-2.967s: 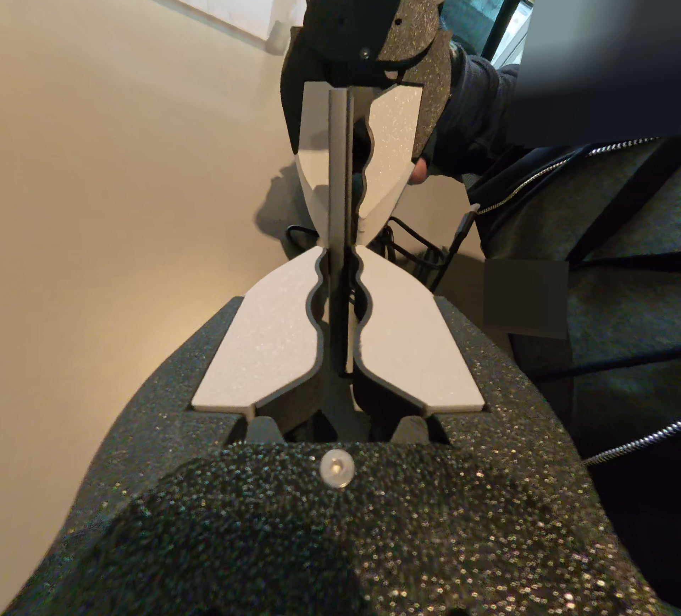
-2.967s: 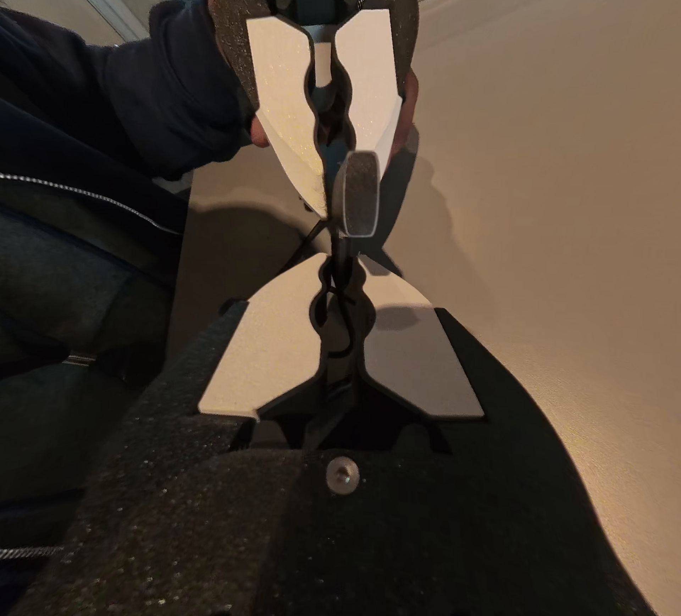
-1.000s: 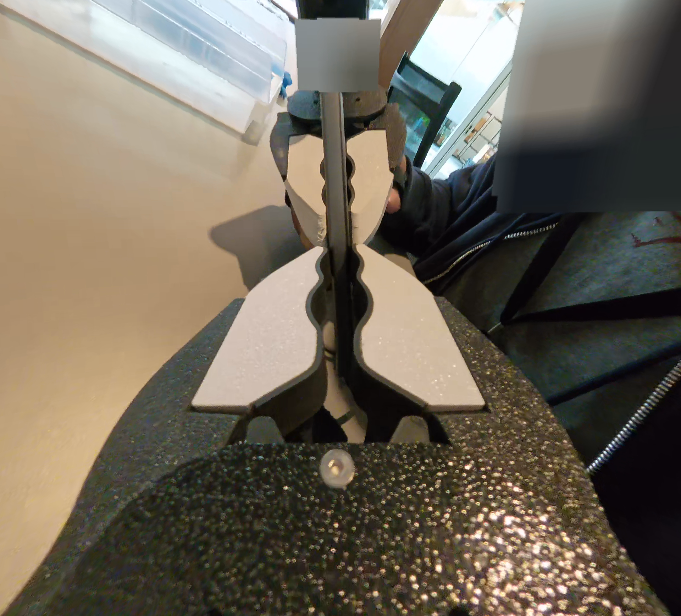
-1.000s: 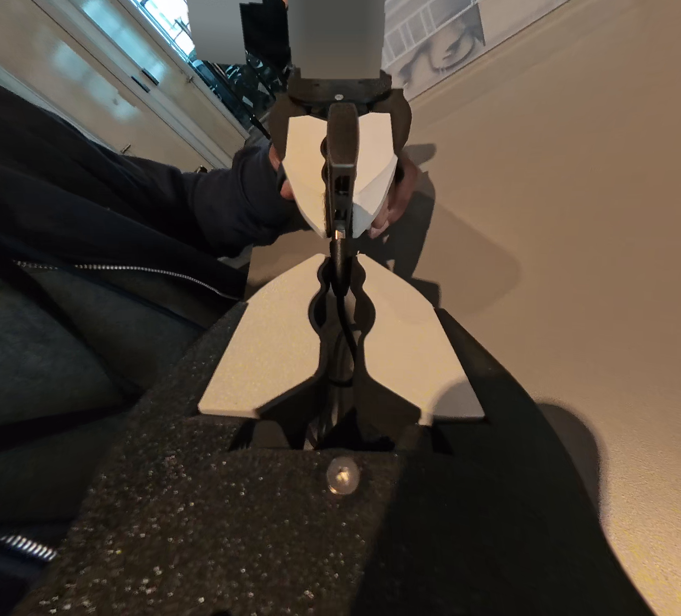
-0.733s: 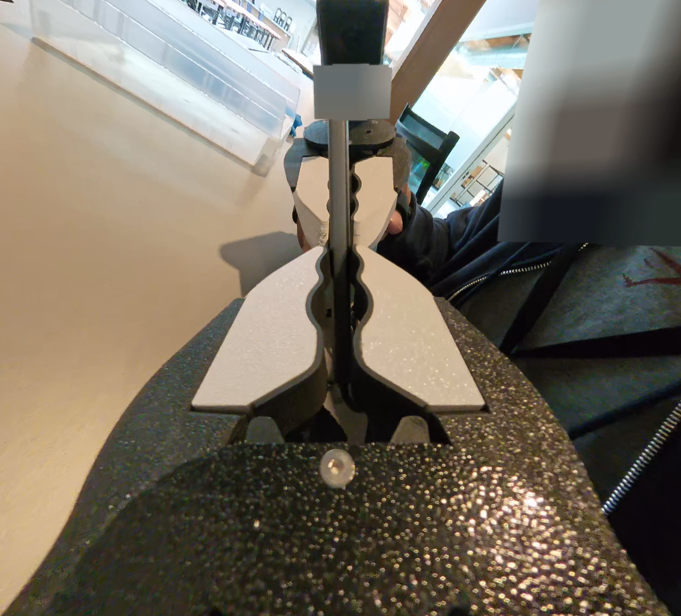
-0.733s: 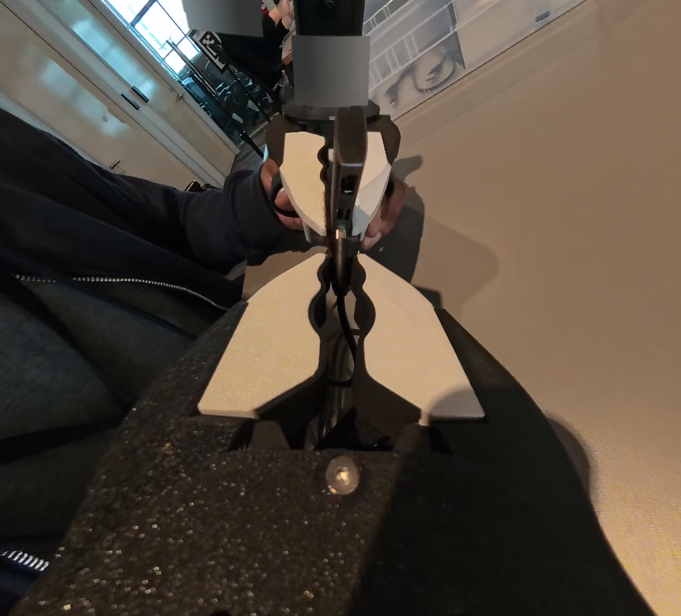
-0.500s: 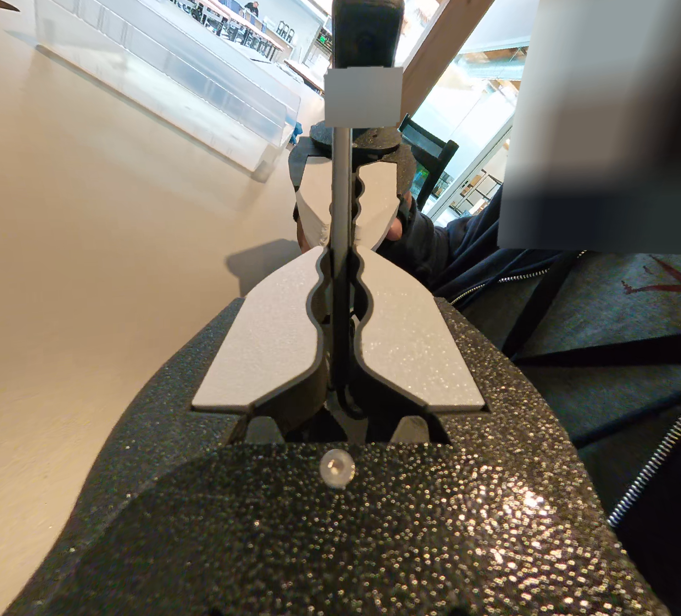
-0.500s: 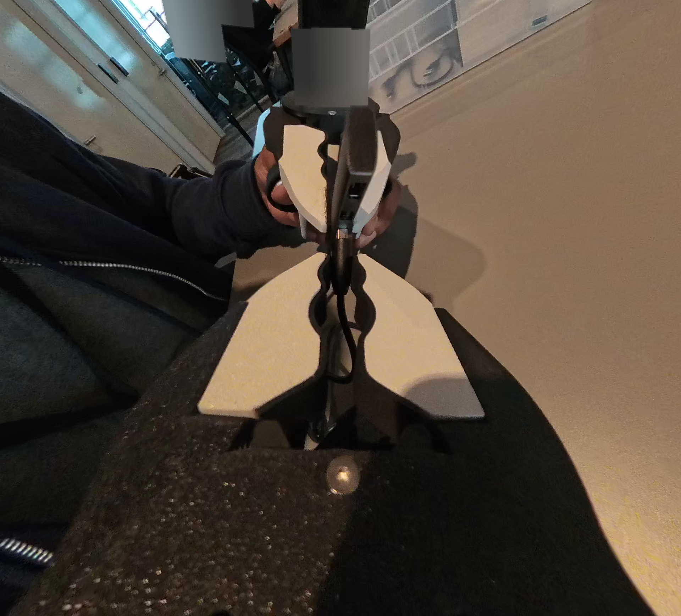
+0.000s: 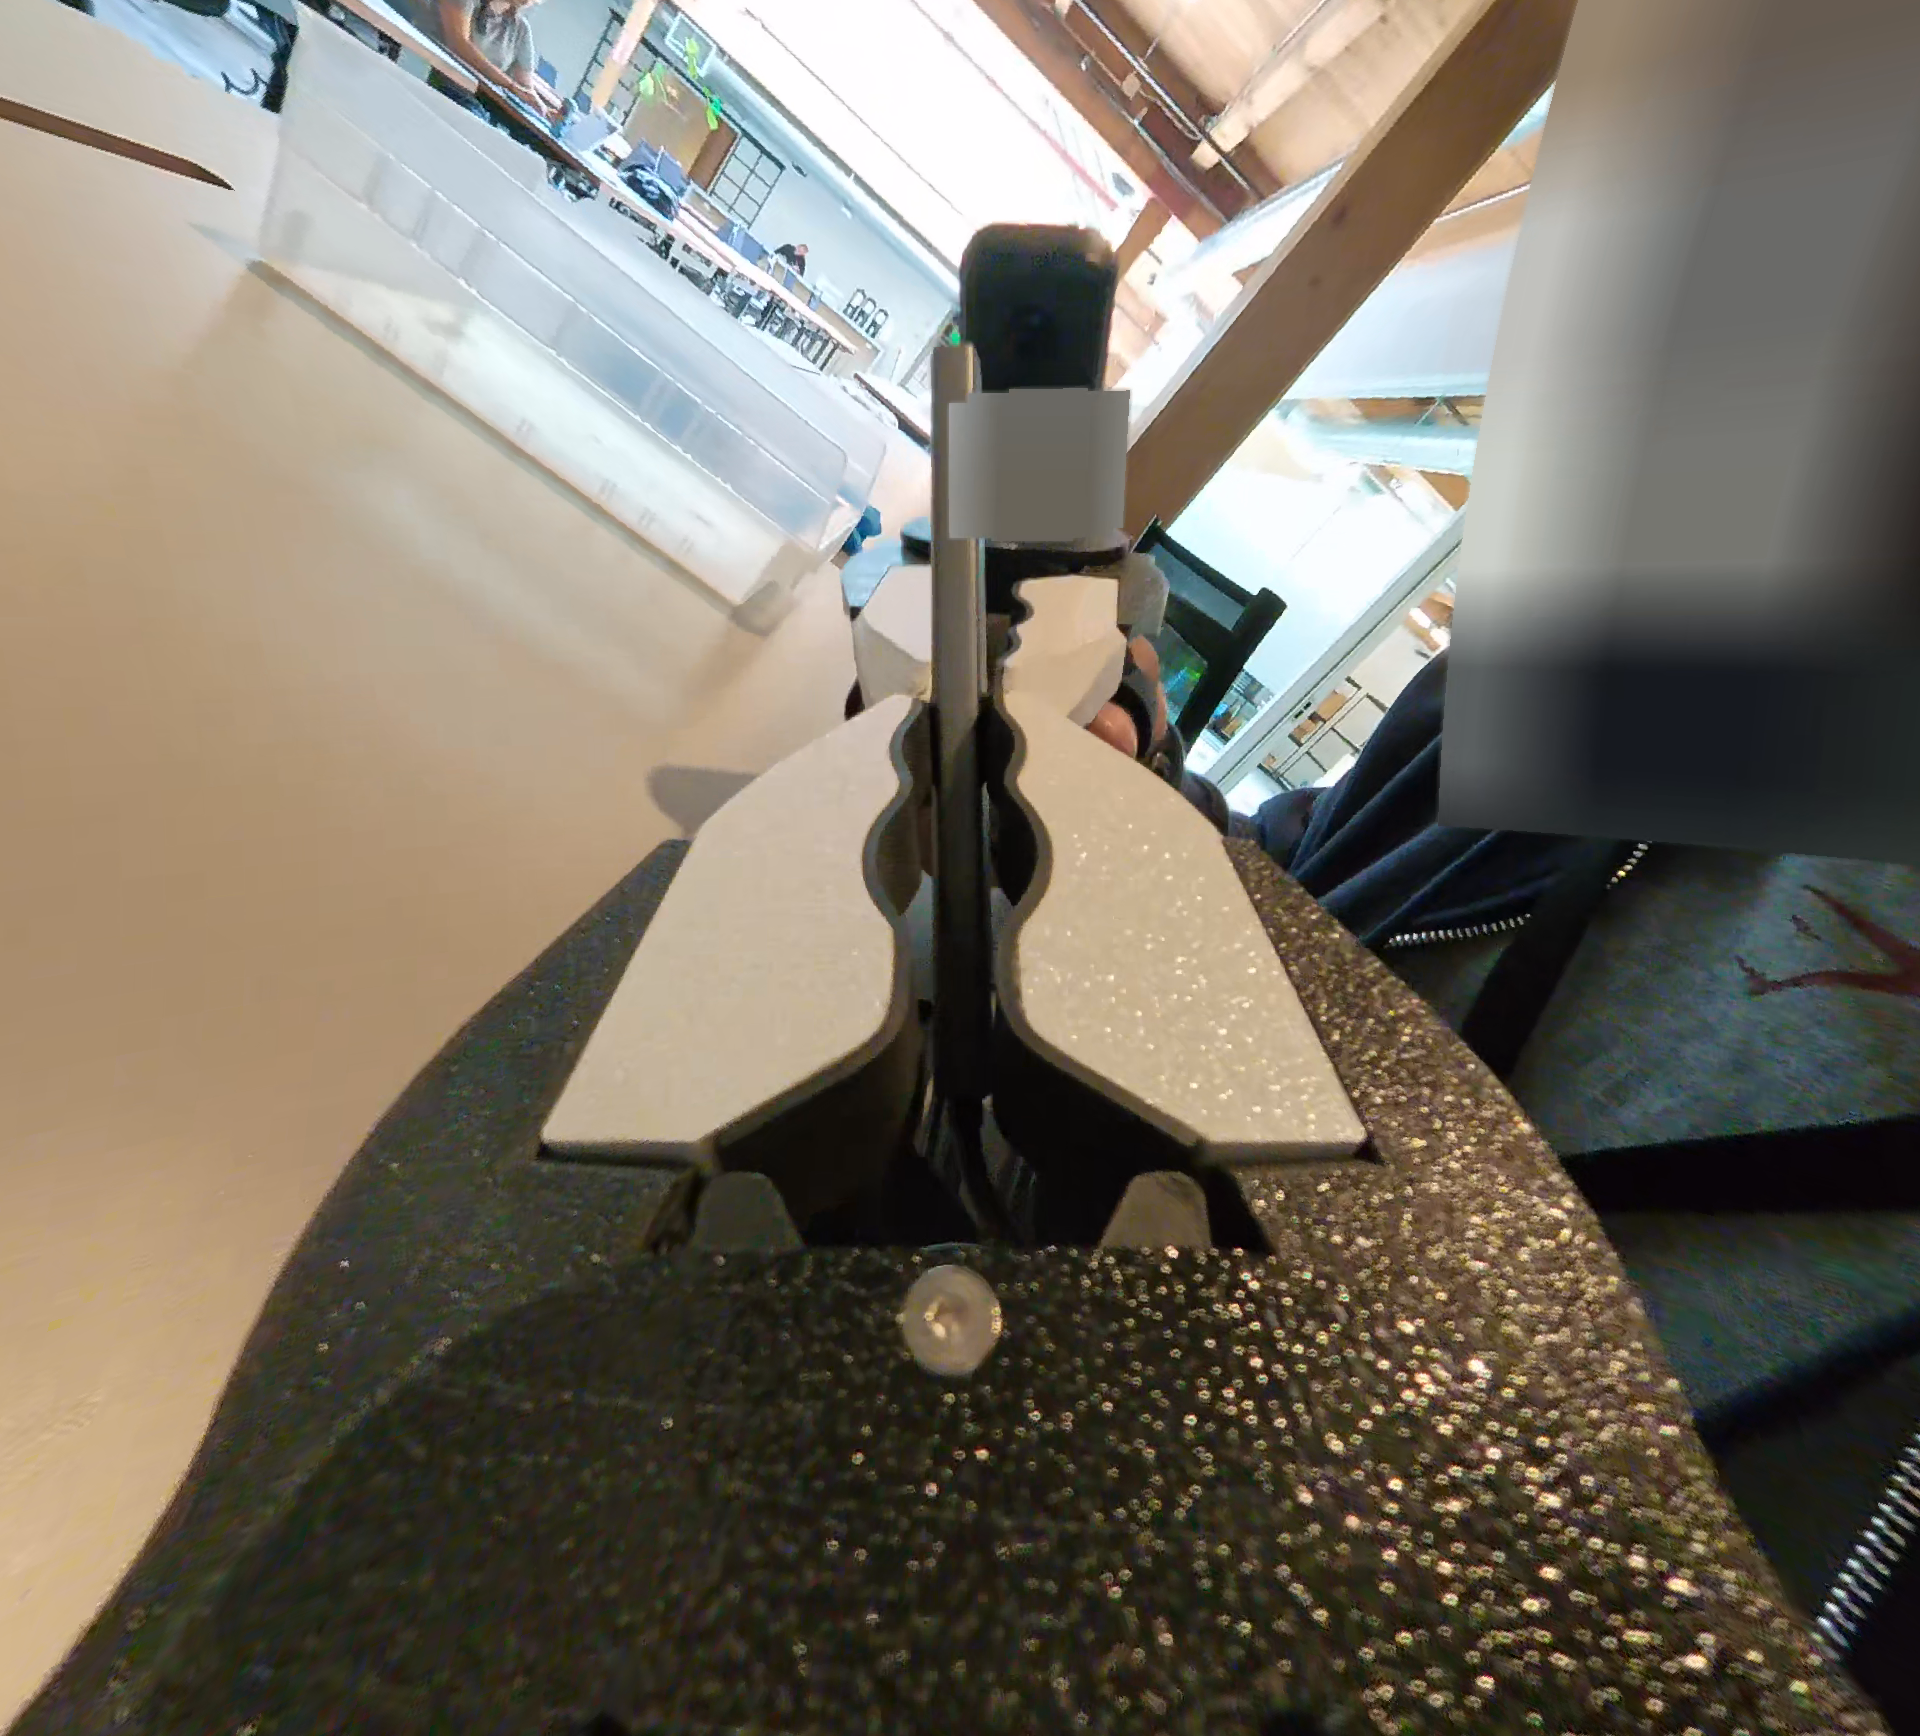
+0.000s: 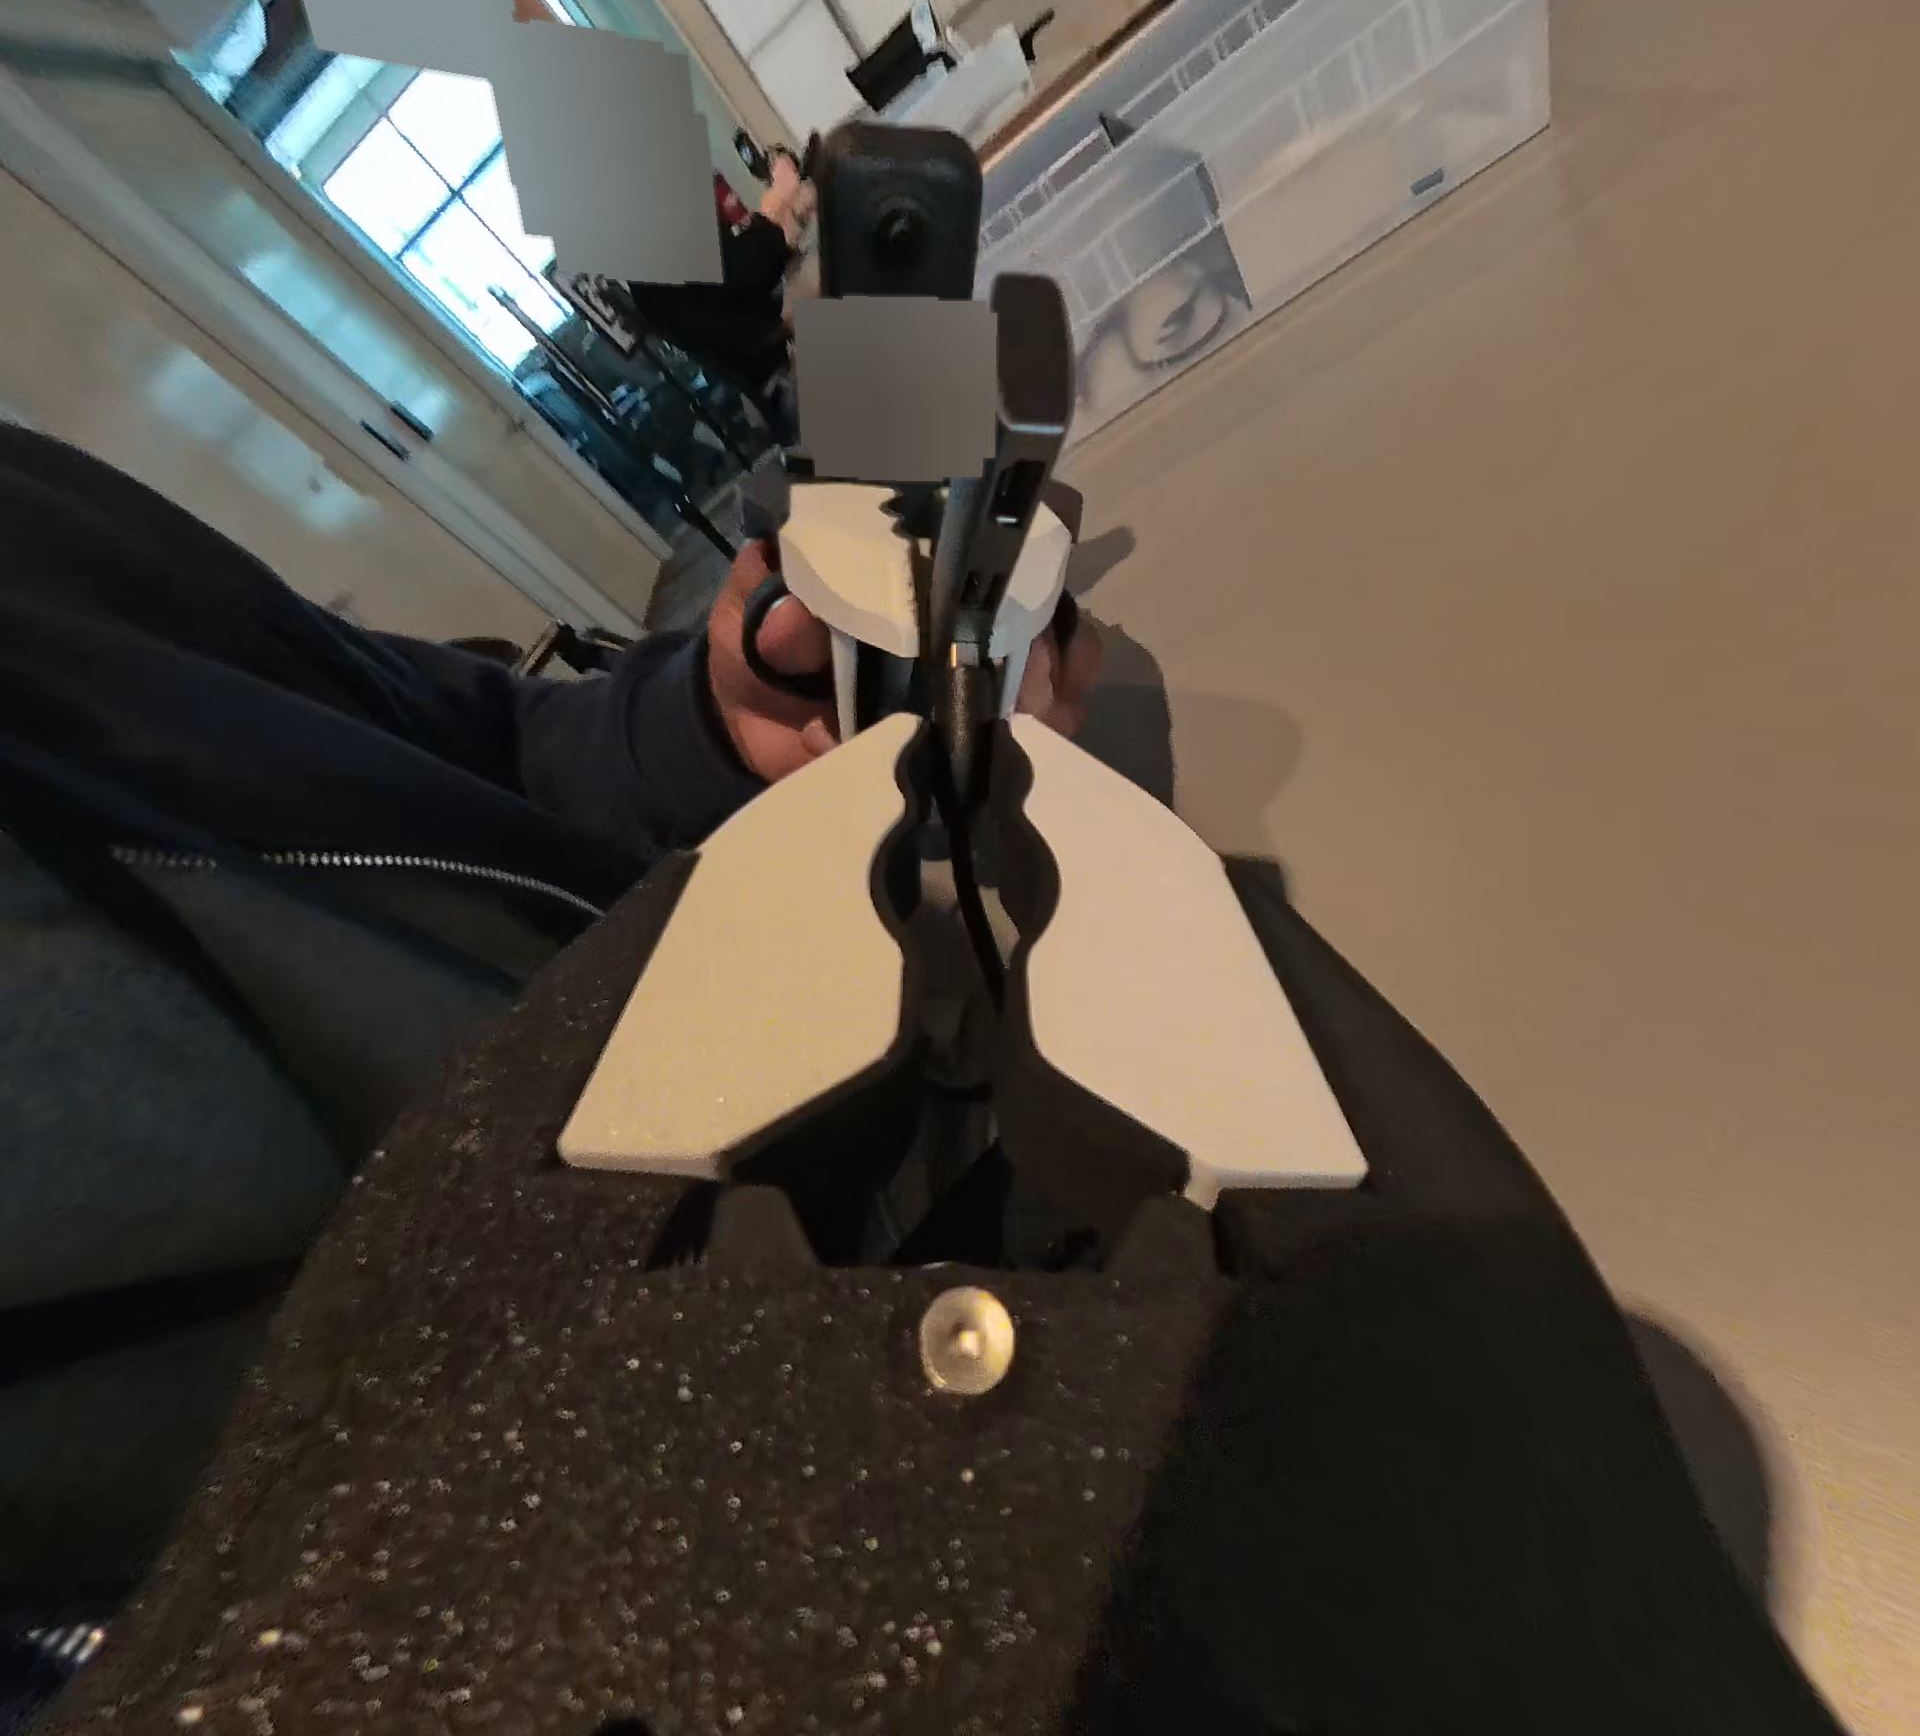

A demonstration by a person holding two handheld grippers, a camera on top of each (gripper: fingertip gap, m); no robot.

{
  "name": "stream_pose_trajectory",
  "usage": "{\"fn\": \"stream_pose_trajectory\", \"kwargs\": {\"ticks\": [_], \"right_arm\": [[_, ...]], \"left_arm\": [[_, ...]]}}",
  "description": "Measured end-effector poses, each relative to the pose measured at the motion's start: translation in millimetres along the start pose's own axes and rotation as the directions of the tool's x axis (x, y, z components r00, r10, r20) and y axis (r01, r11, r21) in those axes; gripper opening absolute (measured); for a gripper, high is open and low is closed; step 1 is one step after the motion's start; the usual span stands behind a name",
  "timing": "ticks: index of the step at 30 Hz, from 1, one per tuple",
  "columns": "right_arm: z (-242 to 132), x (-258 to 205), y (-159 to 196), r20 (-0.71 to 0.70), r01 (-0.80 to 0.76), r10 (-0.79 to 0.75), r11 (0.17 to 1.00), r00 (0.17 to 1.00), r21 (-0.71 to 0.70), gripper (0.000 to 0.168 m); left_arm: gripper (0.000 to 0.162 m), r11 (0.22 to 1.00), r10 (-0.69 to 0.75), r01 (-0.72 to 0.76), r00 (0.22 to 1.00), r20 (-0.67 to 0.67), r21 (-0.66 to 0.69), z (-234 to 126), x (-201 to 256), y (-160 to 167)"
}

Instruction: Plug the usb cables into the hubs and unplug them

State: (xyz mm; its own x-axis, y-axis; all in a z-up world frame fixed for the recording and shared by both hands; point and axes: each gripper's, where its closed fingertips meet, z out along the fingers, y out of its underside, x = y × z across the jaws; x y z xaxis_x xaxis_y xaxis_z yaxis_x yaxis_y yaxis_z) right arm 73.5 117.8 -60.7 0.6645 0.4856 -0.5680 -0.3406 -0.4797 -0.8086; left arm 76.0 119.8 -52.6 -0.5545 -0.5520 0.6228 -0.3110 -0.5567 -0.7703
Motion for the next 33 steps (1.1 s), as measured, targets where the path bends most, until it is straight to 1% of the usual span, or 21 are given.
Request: {"fn": "stream_pose_trajectory", "kwargs": {"ticks": [2, 4, 9, 11, 13, 18, 21, 25, 27, 29, 31, 33], "right_arm": [[-2, 1, 1, -0.023, 0.039, -0.039, 0.999, 0.999, -0.028, 0.010], [-4, 2, 1, -0.035, 0.042, -0.043, 0.999, 0.998, -0.020, 0.010], [0, 8, -8, -0.095, -0.036, 0.052, 0.987, 0.994, 0.156, 0.010], [1, 8, -10, -0.095, -0.077, 0.100, 0.973, 0.991, 0.220, 0.011], [2, 7, -9, -0.090, -0.098, 0.124, 0.964, 0.988, 0.245, 0.011], [0, 5, -11, -0.108, -0.084, 0.115, 0.963, 0.987, 0.256, 0.011], [-1, 2, -14, -0.122, -0.072, 0.107, 0.962, 0.987, 0.265, 0.011], [-4, -1, -15, -0.110, -0.044, 0.068, 0.977, 0.992, 0.208, 0.011], [-3, -4, -11, -0.073, -0.068, 0.081, 0.984, 0.994, 0.167, 0.011], [-5, -5, -7, -0.037, -0.096, 0.102, 0.985, 0.994, 0.143, 0.010], [-6, -6, -6, -0.045, -0.084, 0.090, 0.988, 0.995, 0.129, 0.011], [-8, -4, -9, -0.086, -0.063, 0.077, 0.986, 0.993, 0.155, 0.011]], "left_arm": [[0.009, 1.000, -0.001, 0.001, 1.000, 0.010, -0.002, 1, -1, 1], [0.009, 1.000, -0.007, 0.007, 1.000, 0.017, 0.010, 2, -1, 0], [0.009, 0.993, -0.055, 0.049, 0.997, 0.059, 0.105, 0, -7, -8], [0.009, 0.987, -0.078, 0.068, 0.995, 0.065, 0.146, 0, -8, -10], [0.009, 0.984, -0.083, 0.070, 0.994, 0.074, 0.167, -1, -7, -11], [0.009, 0.968, -0.116, 0.098, 0.991, 0.062, 0.233, 1, -5, -13], [0.009, 0.953, -0.142, 0.128, 0.989, 0.030, 0.275, 1, -1, -15], [0.010, 0.947, -0.155, 0.147, 0.988, 0.005, 0.285, 2, 2, -15], [0.009, 0.948, -0.160, 0.156, 0.987, -0.010, 0.277, 2, 4, -13], [0.009, 0.954, -0.151, 0.144, 0.989, 0.004, 0.263, 4, 5, -10], [0.009, 0.951, -0.160, 0.155, 0.987, -0.002, 0.266, 5, 6, -10], [0.009, 0.940, -0.180, 0.174, 0.984, -0.008, 0.294, 5, 4, -12]]}}
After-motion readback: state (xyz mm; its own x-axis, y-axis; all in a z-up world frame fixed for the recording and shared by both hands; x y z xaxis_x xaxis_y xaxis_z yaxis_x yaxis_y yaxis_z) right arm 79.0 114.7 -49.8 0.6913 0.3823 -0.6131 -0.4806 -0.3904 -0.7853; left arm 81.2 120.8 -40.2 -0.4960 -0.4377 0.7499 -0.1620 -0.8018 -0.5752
